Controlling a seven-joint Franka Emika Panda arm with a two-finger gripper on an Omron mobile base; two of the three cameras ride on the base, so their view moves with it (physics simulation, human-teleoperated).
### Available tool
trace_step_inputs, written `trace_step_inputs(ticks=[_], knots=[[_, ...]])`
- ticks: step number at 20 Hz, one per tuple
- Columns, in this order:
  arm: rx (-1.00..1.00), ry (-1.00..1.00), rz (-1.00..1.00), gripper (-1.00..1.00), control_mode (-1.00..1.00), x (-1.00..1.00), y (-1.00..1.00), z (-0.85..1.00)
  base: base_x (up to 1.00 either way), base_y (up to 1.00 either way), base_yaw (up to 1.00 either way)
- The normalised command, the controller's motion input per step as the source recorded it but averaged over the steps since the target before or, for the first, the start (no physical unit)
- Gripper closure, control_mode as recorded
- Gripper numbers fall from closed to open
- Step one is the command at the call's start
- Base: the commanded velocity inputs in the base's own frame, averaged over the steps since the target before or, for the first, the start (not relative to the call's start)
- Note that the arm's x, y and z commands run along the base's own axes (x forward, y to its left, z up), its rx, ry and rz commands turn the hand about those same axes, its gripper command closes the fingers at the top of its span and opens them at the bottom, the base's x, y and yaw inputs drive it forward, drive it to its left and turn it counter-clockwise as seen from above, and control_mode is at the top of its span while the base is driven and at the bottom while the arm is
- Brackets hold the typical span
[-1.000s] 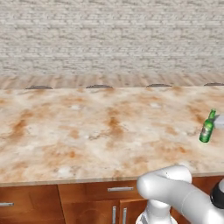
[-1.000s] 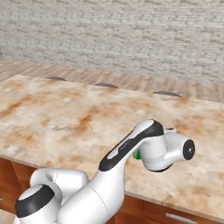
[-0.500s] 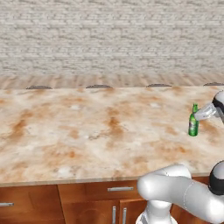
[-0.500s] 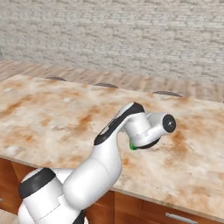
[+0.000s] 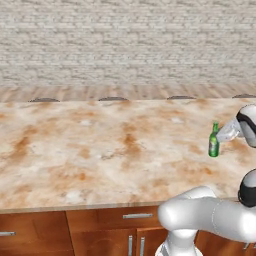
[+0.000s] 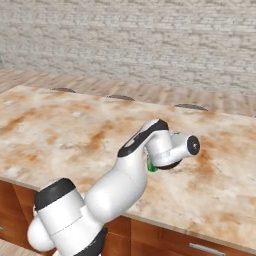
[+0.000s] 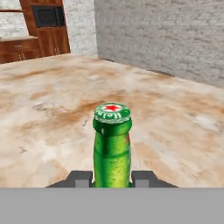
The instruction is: Move the drinks to the dining counter.
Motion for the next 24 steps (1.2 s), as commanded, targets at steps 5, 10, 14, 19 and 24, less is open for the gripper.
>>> trace_step_inputs(ticks=[5,10,14,19,24], knots=[[0.0,0.0,0.16,1.0,-1.0,0.05,-0.09,-0.4,0.0,0.0,0.0],[0.0,-0.06,0.09,1.0,-1.0,0.0,0.0,-0.42,0.0,0.0,0.0],[0.0,-0.16,0.03,1.0,-1.0,0.0,0.0,-0.34,0.0,0.0,0.0],[0.0,-0.12,0.0,1.0,-1.0,0.0,0.0,-0.29,0.0,0.0,0.0],[0.0,0.0,0.0,1.0,-1.0,0.0,0.0,-0.04,0.0,0.0,0.0]])
